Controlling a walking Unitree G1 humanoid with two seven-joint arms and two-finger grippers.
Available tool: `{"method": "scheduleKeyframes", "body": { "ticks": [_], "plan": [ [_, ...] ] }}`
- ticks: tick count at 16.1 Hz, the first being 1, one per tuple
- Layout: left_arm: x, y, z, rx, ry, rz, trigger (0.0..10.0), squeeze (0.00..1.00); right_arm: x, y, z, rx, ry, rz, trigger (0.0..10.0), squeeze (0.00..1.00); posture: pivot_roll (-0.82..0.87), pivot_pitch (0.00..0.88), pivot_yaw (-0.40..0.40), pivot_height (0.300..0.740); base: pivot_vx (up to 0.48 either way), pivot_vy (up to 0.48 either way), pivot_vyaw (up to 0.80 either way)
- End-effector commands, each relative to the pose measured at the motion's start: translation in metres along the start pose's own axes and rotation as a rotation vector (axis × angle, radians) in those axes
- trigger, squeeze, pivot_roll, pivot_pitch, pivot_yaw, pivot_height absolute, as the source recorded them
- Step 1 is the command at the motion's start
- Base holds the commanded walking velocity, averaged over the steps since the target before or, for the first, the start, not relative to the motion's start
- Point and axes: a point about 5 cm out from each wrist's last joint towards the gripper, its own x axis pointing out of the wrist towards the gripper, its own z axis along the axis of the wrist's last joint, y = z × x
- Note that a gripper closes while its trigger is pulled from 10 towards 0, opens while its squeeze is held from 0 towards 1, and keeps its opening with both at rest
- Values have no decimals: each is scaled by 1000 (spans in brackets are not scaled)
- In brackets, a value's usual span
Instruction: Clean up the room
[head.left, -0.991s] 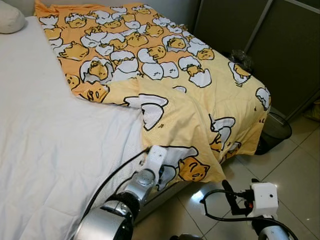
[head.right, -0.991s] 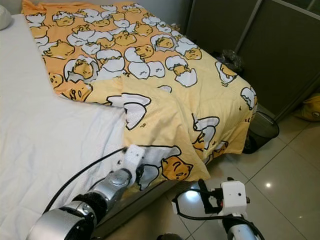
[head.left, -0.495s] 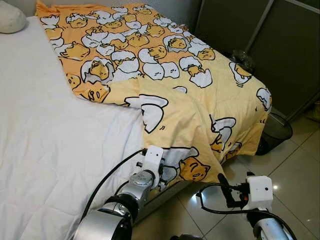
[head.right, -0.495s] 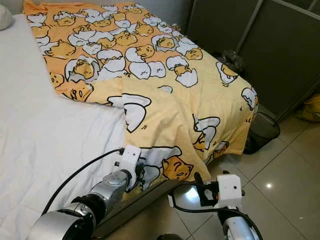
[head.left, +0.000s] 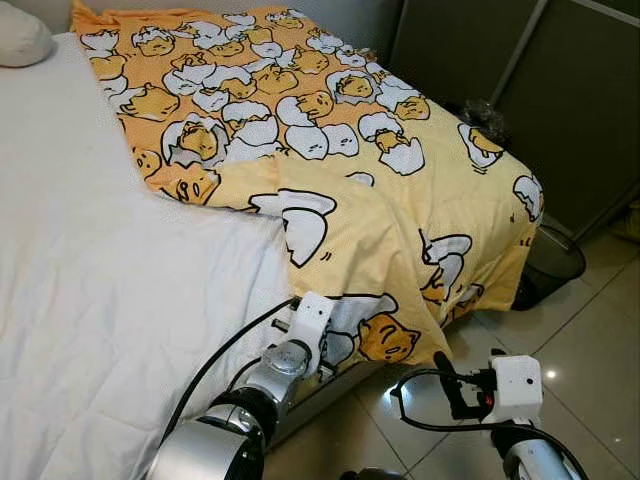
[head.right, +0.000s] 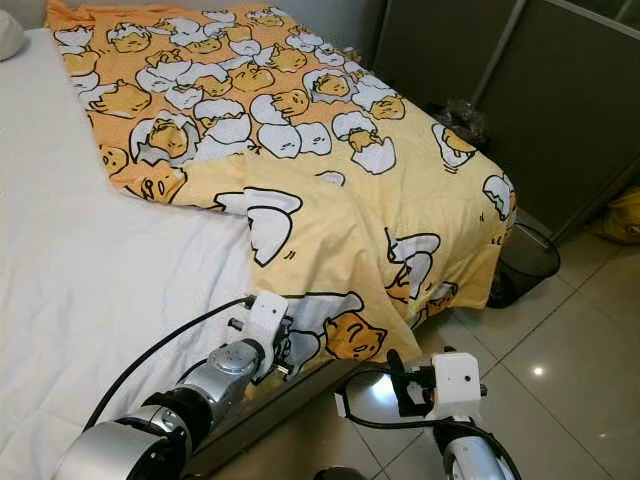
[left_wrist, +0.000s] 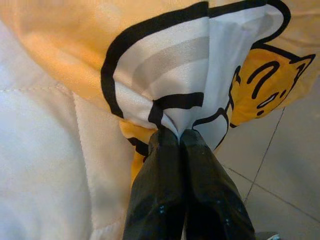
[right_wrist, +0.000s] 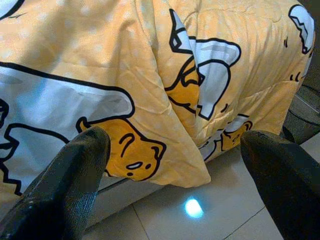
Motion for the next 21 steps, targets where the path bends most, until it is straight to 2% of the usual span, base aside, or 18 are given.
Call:
{"method": "scheduleKeyframes", "body": {
  "ticks": [1,5,8,9,11,12,13,15,16,19,21],
  "plan": [
    [1,1,7,48,-24,-6,10000,0,0,-3,-3,-4,17,-16,10000,0,-186,30,-49,740,0,0,0],
    [-2,13,-3,64,-13,11,10000,0,8,2,-2,5,12,-6,10000,0,-159,26,-48,740,0,0,0],
    [-5,14,-10,79,-28,-42,10000,0,12,3,-2,7,11,3,10000,0,-148,21,-48,740,-81,0,0],
    [-6,16,-15,60,-25,-70,10000,0,14,4,-3,6,12,7,10000,0,-140,18,-49,740,-428,0,0],
    [-7,14,-17,77,-37,-119,10000,0,15,4,-4,5,16,12,10000,0,-139,17,-49,740,-401,0,0],
    [-9,4,-21,177,-38,-243,10000,0,15,4,-4,4,21,17,10000,0,-140,17,-50,740,0,0,0],
    [-14,-5,-30,344,-25,-385,10000,0,15,5,-6,3,30,26,10000,0,-137,16,-52,740,0,0,0],
    [-17,-9,-36,397,-3,-491,10000,0,15,5,-9,0,36,31,10000,0,-137,14,-48,740,0,0,0],
    [-18,-9,-36,414,-4,-506,10000,0,15,4,-9,-1,39,29,10000,0,-137,14,-48,740,0,0,0],
    [-16,-9,-30,397,-23,-499,10000,0,16,3,-10,-1,41,24,10000,0,-139,12,-45,740,0,0,0],
    [-17,-14,-29,402,-30,-531,10000,0,16,3,-11,-3,43,27,10000,0,-139,12,-46,740,0,0,0]
  ]
}}
